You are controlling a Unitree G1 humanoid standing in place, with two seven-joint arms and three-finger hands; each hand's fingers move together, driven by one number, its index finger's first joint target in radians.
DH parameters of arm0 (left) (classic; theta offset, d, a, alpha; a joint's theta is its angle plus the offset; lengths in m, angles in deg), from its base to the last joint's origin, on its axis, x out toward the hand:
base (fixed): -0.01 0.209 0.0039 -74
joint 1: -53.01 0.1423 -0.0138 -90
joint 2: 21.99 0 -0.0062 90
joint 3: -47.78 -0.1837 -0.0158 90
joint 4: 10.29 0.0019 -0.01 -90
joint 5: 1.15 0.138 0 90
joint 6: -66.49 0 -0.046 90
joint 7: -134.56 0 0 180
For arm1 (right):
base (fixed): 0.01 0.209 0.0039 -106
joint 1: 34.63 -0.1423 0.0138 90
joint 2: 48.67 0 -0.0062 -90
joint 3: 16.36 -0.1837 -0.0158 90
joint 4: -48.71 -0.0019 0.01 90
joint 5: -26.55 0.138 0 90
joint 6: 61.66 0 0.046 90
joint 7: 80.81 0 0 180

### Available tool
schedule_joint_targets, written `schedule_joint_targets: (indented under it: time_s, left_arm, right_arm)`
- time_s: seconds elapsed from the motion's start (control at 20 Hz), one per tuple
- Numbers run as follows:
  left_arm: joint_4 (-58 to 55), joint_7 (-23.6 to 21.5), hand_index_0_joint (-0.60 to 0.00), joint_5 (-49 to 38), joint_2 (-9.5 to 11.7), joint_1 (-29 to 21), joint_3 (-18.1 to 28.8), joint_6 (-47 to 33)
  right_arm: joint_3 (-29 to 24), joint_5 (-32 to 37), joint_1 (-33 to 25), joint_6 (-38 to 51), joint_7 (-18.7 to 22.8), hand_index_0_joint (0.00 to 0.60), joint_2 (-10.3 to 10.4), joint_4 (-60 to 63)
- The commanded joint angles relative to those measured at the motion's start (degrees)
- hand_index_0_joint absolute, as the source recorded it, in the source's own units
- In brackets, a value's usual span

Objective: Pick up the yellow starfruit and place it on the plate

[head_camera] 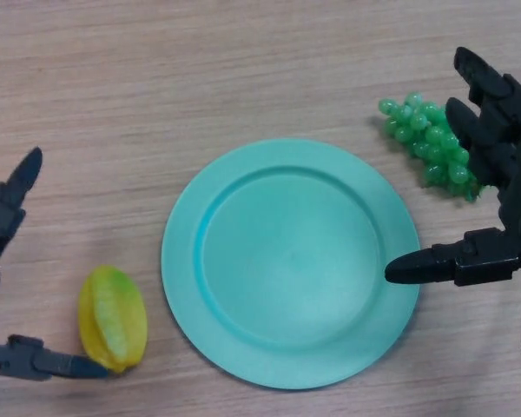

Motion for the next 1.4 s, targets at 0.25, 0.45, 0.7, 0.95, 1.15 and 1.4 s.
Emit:
schedule_joint_targets:
  time_s: [0.25,0.45,0.7,0.95,1.15,1.4]
  left_arm:
    - [4.07,-4.49,0.0,-2.86,1.38,0.75,0.36,-9.36]
    - [10.61,-7.92,0.0,-1.78,2.31,-0.97,-2.07,-12.08]
    - [16.1,-10.57,0.0,-2.56,3.12,-3.62,-5.24,-13.55]
    - [16.66,-11.09,-0.3,-1.65,2.79,-3.84,-7.28,-12.46]
    - [18.96,-14.64,-0.6,3.81,2.62,-4.1,-9.88,-15.61]
    - [17.99,-15.43,-0.6,10.74,3.25,-3.32,-10.74,-14.41]
  right_arm:
    - [-1.19,0.33,-2.1,8.78,-0.05,0.0,-0.55,-1.96]
    - [-1.31,0.14,-2.36,9.53,0.2,0.0,-0.73,-2.51]
    - [-1.01,-0.91,-1.89,9.92,-0.28,0.0,-0.59,-3.52]
    - [-1.41,-0.34,-2.0,10.38,-0.03,0.0,-0.59,-3.52]
    - [-1.54,-0.07,-1.3,10.1,0.33,0.0,-0.65,-4.06]
    - [-1.98,1.26,-0.9,8.37,0.82,0.0,-0.4,-5.17]
